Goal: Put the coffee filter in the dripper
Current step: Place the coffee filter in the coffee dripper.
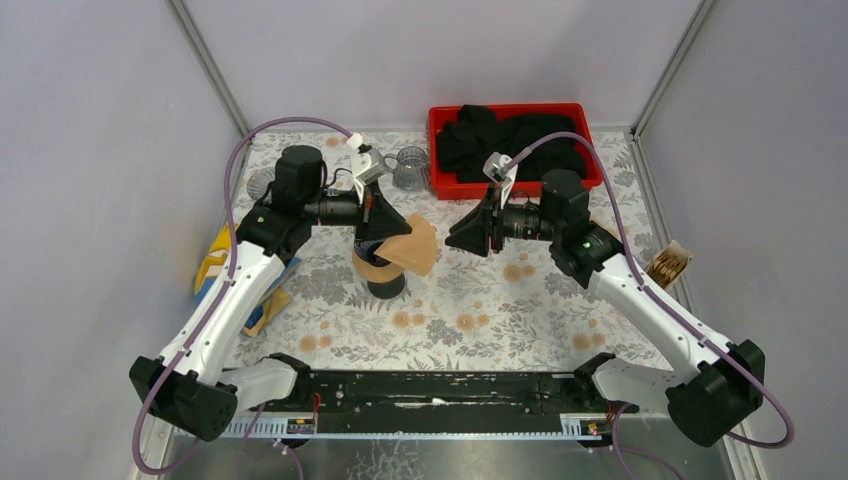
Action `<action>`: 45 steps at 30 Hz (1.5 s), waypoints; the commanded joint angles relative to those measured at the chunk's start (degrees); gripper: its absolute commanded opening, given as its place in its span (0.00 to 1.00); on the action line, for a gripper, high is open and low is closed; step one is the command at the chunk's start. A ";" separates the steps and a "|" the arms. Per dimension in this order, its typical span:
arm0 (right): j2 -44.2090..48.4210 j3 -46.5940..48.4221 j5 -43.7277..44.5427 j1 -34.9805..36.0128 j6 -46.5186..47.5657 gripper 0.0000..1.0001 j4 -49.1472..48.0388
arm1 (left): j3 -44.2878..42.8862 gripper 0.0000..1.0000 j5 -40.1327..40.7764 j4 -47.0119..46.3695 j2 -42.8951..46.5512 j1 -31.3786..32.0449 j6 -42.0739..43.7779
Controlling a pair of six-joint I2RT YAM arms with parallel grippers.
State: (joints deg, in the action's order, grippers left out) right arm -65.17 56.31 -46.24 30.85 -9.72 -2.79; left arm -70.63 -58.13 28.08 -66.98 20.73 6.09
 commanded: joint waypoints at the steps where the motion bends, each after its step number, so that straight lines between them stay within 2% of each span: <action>1: -1.12 -0.38 -4.28 -0.18 -1.05 0.42 -5.49 | 1.28 0.00 -2.47 -7.20 1.31 -0.59 -3.56; 4: -1.36 -0.76 -6.59 -0.18 -2.37 0.42 -7.80 | 1.58 0.00 -2.77 -7.86 1.33 -0.68 -4.23; 18: -4.51 -1.05 -6.77 -0.18 -1.84 0.36 -8.00 | 3.19 0.00 -5.60 -11.38 2.45 -1.04 -6.59; 28: -3.30 -1.65 -12.77 -0.18 -2.27 0.36 -9.89 | 3.20 0.00 -5.46 -11.55 1.86 -1.35 -6.83; 45: -4.76 -2.61 -14.81 0.67 -11.24 0.36 -21.54 | 4.58 0.00 -9.00 -15.99 2.02 -1.40 -10.12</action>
State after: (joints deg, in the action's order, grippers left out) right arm -69.87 53.80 -59.42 30.85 -18.11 -17.87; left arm -67.13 -64.86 17.65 -65.58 19.79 -1.74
